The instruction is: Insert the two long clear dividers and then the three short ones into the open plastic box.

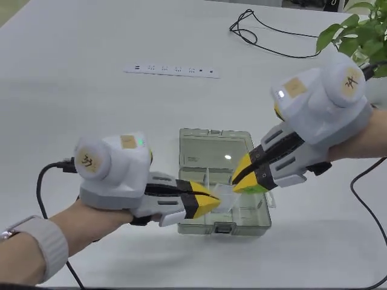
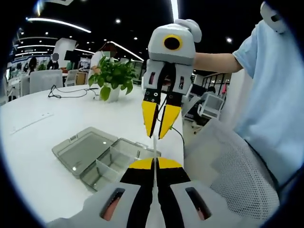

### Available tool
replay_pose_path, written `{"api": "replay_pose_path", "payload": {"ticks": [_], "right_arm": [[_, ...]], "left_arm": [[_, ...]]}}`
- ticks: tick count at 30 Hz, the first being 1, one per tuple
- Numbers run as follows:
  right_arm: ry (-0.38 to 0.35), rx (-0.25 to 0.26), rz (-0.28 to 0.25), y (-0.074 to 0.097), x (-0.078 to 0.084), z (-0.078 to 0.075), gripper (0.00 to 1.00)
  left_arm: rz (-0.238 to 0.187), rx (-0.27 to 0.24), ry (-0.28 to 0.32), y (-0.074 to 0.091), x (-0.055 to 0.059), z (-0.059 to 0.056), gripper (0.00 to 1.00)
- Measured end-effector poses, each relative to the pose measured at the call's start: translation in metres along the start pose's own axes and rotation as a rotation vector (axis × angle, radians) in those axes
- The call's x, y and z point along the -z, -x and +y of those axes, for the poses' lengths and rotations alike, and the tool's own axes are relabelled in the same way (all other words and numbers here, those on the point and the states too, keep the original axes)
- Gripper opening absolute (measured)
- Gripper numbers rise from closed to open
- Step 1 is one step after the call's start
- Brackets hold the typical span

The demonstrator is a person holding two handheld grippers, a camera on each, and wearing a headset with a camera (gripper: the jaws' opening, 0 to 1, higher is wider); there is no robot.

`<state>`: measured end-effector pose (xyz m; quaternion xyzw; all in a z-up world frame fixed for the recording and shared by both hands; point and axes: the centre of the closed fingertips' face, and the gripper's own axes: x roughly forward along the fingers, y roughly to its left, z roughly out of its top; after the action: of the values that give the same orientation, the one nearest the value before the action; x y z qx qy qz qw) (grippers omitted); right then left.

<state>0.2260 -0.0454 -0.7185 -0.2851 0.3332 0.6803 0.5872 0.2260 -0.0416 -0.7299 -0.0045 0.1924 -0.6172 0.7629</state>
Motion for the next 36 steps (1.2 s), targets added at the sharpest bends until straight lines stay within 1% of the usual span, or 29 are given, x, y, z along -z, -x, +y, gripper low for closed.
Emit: {"api": "replay_pose_path", "payload": {"ticks": [2, 4, 7, 10, 13, 15, 18, 19, 24, 26, 33, 35, 36], "right_arm": [[0.013, 0.004, 0.005, -0.001, 0.000, 0.000, 0.07], [0.004, -0.005, 0.012, -0.001, 0.001, 0.002, 0.05], [0.011, -0.024, 0.017, -0.003, 0.000, 0.007, 0.04], [0.013, -0.039, 0.018, -0.002, 0.002, 0.006, 0.04], [0.026, -0.059, 0.036, -0.003, 0.002, 0.011, 0.03], [0.043, -0.067, 0.049, -0.002, 0.005, 0.010, 0.03], [0.033, -0.076, 0.065, -0.002, 0.005, 0.011, 0.03], [0.025, -0.076, 0.070, -0.002, 0.004, 0.012, 0.03], [0.039, -0.073, 0.075, -0.001, 0.003, 0.010, 0.02], [0.046, -0.066, 0.081, -0.001, 0.002, 0.008, 0.02], [0.034, -0.058, 0.093, -0.001, 0.003, 0.007, 0.02], [0.028, -0.053, 0.091, 0.000, 0.002, 0.006, 0.02], [0.024, -0.053, 0.089, 0.000, 0.002, 0.006, 0.02]], "left_arm": [[0.001, 0.000, -0.017, 0.000, 0.000, 0.000, 0.00], [-0.001, 0.007, -0.029, 0.001, 0.000, -0.002, 0.00], [-0.007, 0.017, -0.043, 0.000, -0.001, -0.005, 0.00], [-0.012, 0.027, -0.052, -0.001, -0.001, -0.007, 0.00], [-0.005, 0.040, -0.066, -0.002, -0.001, -0.010, 0.00], [-0.001, 0.043, -0.071, -0.002, 0.000, -0.011, 0.00], [0.001, 0.050, -0.071, -0.003, 0.000, -0.012, 0.00], [0.003, 0.053, -0.067, -0.004, 0.000, -0.013, 0.00], [0.021, 0.053, -0.070, -0.007, 0.003, -0.014, 0.00], [0.022, 0.046, -0.071, -0.007, 0.002, -0.013, 0.00], [0.029, 0.040, -0.060, -0.007, 0.002, -0.010, 0.00], [0.032, 0.032, -0.062, -0.007, 0.002, -0.009, 0.00], [0.030, 0.033, -0.052, -0.007, 0.002, -0.009, 0.01]]}}
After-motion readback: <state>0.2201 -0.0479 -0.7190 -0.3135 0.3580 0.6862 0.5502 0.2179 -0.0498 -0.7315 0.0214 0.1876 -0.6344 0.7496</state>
